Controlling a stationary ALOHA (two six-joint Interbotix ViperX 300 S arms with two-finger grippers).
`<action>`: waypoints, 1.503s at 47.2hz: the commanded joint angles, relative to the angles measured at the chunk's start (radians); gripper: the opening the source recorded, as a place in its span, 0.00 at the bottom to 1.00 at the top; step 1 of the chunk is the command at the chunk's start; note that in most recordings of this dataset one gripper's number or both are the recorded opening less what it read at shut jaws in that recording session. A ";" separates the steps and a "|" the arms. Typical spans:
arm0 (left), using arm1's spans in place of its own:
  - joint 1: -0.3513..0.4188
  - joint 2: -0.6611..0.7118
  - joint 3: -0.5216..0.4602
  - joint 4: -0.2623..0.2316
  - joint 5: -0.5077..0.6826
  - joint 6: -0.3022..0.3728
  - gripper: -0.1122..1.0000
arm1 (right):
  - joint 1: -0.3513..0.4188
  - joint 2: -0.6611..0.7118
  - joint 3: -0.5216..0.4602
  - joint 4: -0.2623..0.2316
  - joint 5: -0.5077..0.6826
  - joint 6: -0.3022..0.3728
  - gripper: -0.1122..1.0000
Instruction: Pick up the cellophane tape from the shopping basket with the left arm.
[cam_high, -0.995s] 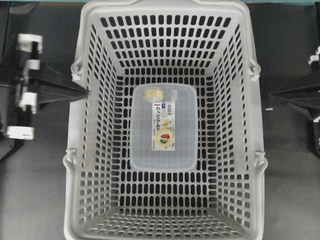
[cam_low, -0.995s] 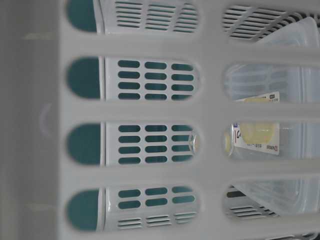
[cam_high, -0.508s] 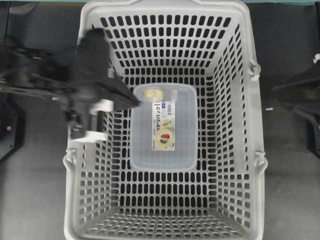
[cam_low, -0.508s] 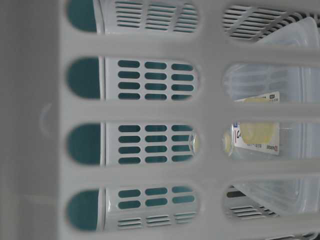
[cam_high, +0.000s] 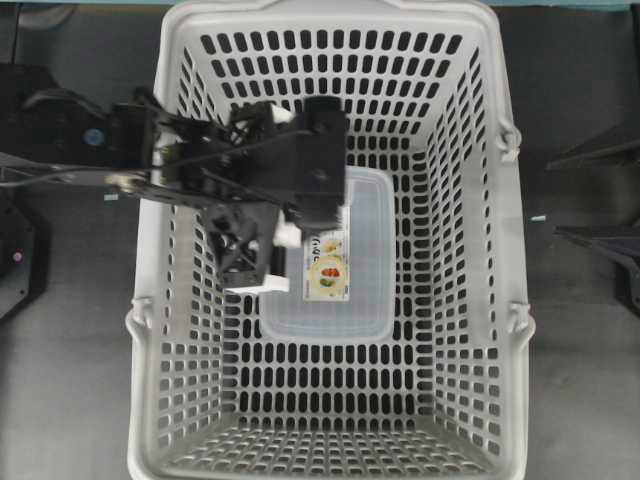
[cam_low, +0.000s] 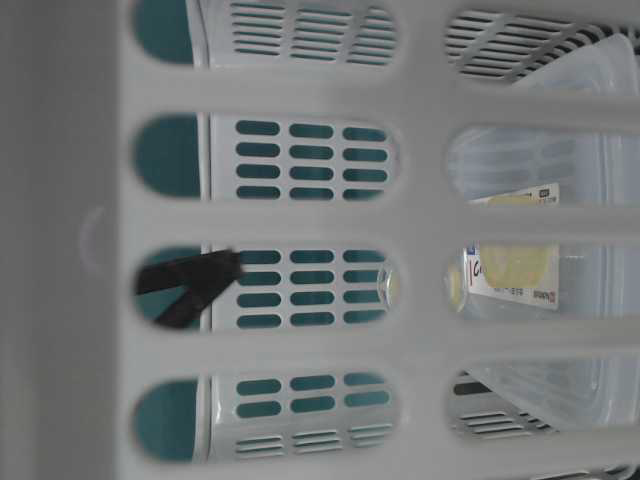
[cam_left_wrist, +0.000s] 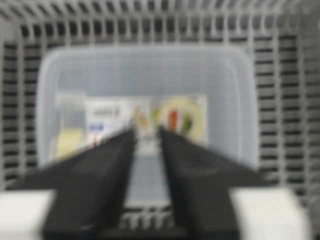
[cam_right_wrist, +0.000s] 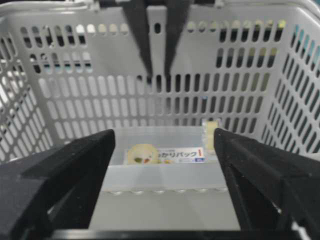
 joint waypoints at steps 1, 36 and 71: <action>-0.003 0.025 -0.049 0.003 0.038 -0.002 0.45 | 0.002 -0.003 -0.026 0.003 -0.003 -0.003 0.79; -0.057 0.298 -0.201 0.003 0.196 0.000 0.91 | 0.003 -0.009 -0.018 0.003 -0.002 -0.005 0.79; -0.049 0.345 -0.153 0.005 0.158 0.014 0.87 | 0.005 -0.009 -0.012 0.003 0.000 -0.003 0.79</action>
